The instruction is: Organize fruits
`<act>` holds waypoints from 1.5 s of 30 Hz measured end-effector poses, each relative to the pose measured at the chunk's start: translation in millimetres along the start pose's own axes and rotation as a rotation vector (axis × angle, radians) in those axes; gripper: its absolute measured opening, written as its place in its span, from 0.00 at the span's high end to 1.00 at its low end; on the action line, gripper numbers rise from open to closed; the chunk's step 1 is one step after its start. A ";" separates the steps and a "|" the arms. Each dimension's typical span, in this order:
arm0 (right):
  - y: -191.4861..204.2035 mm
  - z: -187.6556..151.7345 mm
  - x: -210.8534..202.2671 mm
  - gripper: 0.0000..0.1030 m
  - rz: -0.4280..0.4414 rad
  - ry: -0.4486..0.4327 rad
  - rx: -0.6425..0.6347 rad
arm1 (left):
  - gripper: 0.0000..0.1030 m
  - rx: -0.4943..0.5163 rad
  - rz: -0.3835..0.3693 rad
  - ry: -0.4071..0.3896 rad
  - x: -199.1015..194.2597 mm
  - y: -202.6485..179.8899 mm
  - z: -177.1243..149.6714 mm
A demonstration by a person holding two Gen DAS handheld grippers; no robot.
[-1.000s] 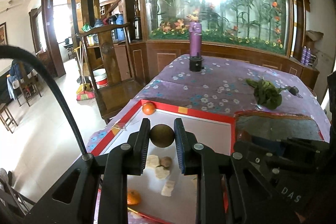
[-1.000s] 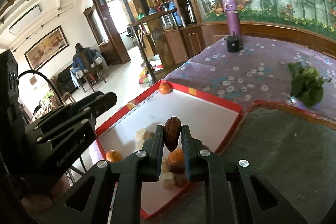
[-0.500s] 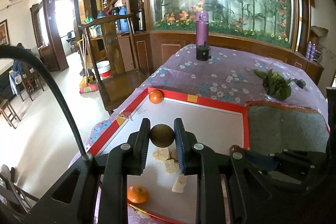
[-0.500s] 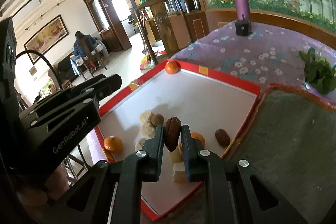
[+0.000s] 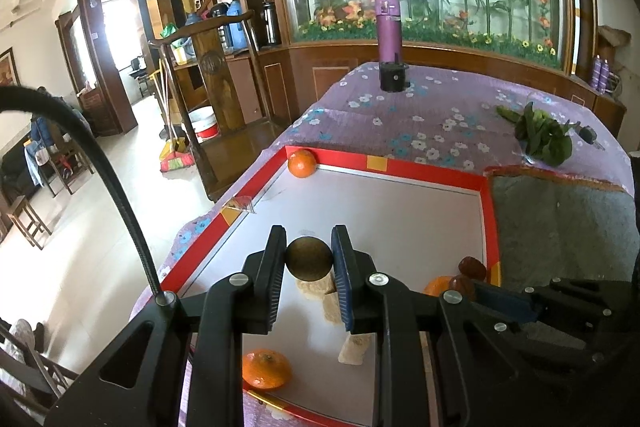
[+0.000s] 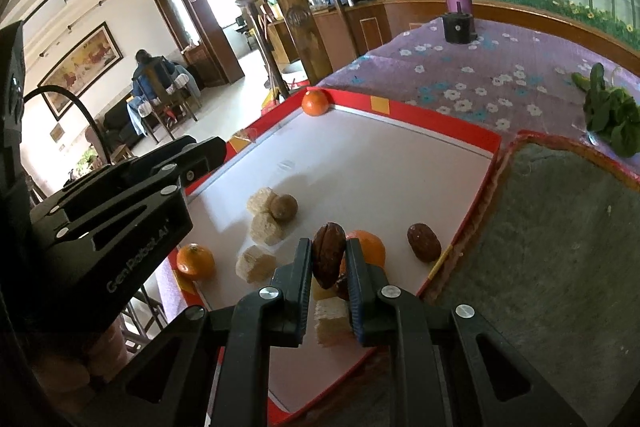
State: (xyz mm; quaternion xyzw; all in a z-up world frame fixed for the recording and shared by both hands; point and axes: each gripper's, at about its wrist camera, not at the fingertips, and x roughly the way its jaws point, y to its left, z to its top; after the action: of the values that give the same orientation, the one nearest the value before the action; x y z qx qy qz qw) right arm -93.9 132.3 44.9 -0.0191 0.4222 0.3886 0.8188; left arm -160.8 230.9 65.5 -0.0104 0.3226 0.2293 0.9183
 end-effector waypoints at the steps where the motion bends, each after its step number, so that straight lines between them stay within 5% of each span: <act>1: -0.4 -0.8 0.7 0.81 -0.008 0.000 -0.003 | 0.80 -0.001 -0.001 0.002 0.1 0.2 -0.1; 13: 4.3 1.2 -31.0 0.76 -0.014 -0.075 -0.002 | 0.48 -0.013 0.048 -0.055 -26.2 3.6 7.3; 20: 13.0 2.8 -76.6 0.55 -0.023 -0.167 -0.006 | 0.24 -0.008 0.067 -0.123 -62.0 0.3 13.0; 32: 30.4 -12.7 -157.3 0.38 -0.052 -0.295 -0.049 | 0.16 -0.026 0.085 -0.196 -126.0 -5.7 18.5; 45: 51.5 -41.3 -226.7 0.30 -0.049 -0.416 -0.091 | 0.00 -0.050 0.201 -0.331 -192.2 -10.7 8.6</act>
State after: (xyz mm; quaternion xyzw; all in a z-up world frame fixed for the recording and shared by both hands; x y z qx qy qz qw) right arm -232.9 12.7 193.8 0.0145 0.2253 0.3829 0.8958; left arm -283.1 143.1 185.7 0.0372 0.1609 0.3265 0.9306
